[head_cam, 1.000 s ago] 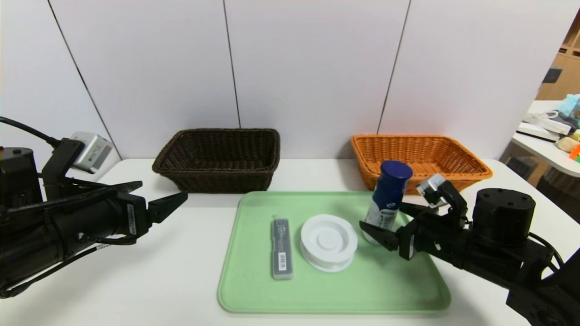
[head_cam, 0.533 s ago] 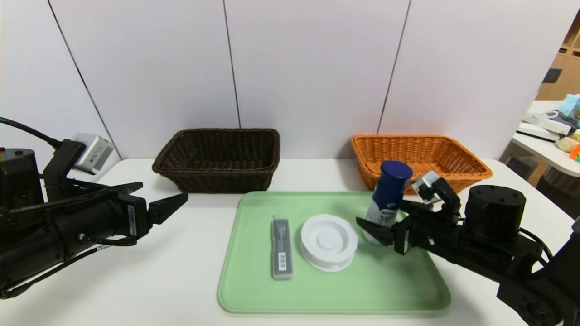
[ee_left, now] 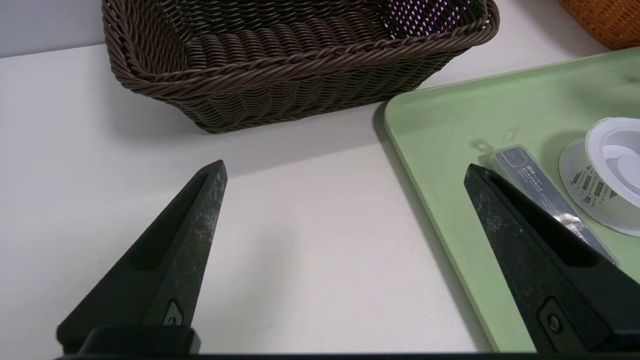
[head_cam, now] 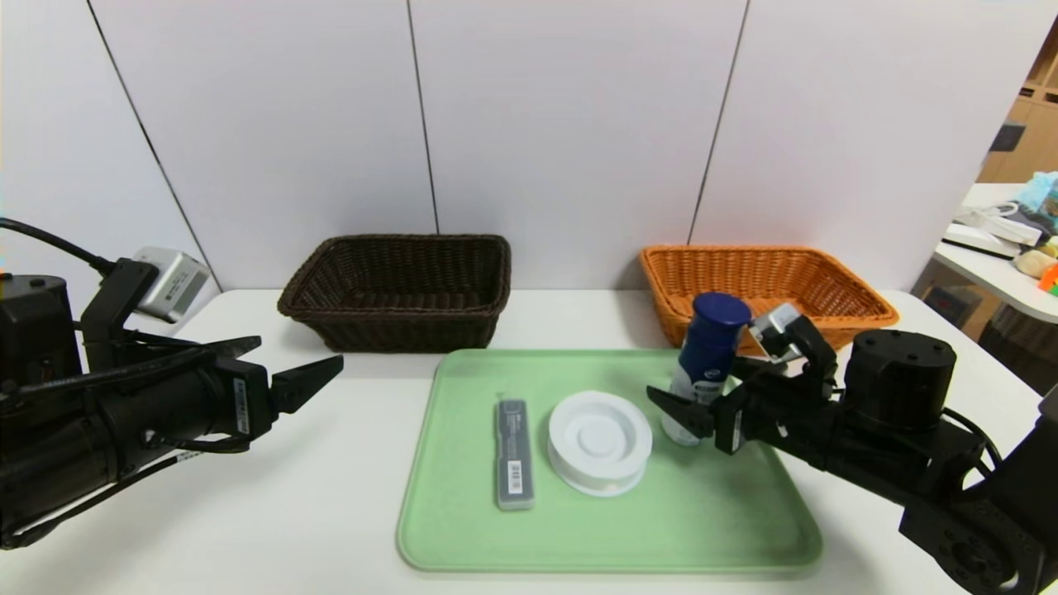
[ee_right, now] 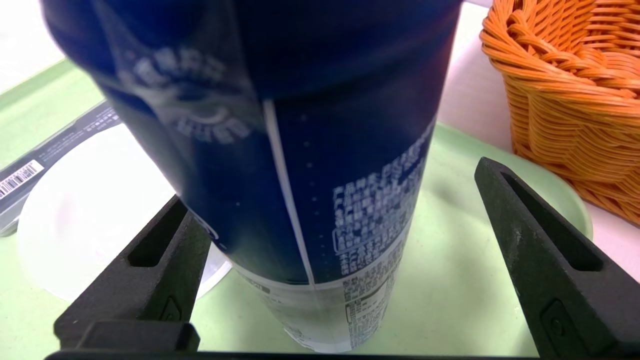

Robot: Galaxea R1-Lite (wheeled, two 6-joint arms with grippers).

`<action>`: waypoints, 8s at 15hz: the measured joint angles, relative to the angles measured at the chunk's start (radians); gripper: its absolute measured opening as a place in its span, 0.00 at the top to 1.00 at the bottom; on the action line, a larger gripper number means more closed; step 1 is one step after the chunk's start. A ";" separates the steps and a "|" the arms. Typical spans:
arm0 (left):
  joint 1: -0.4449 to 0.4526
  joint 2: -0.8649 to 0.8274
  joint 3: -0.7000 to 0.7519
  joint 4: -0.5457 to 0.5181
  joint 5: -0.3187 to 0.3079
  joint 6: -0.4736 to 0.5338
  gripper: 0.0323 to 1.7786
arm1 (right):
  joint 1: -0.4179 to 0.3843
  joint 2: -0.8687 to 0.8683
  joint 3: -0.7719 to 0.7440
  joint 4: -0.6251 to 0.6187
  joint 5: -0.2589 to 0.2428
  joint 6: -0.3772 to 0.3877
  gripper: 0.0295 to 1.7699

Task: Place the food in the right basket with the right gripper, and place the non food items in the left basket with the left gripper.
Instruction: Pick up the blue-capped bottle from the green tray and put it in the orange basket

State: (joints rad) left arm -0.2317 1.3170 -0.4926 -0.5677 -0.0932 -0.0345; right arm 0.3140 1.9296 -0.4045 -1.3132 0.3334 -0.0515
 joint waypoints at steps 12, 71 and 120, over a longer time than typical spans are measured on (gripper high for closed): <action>0.000 0.000 0.008 0.000 0.000 0.000 0.05 | 0.000 -0.001 -0.003 -0.014 0.002 0.004 0.04; -0.043 0.050 0.003 -0.002 0.028 0.003 0.05 | -0.205 -0.074 -0.816 0.736 -0.196 0.191 0.55; -0.044 0.136 -0.067 -0.005 0.026 0.002 0.05 | -0.296 0.221 -0.803 0.556 -0.203 0.151 0.29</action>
State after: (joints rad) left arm -0.2760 1.4532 -0.5598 -0.5728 -0.0672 -0.0321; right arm 0.0177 2.1509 -1.2079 -0.7577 0.1302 0.0994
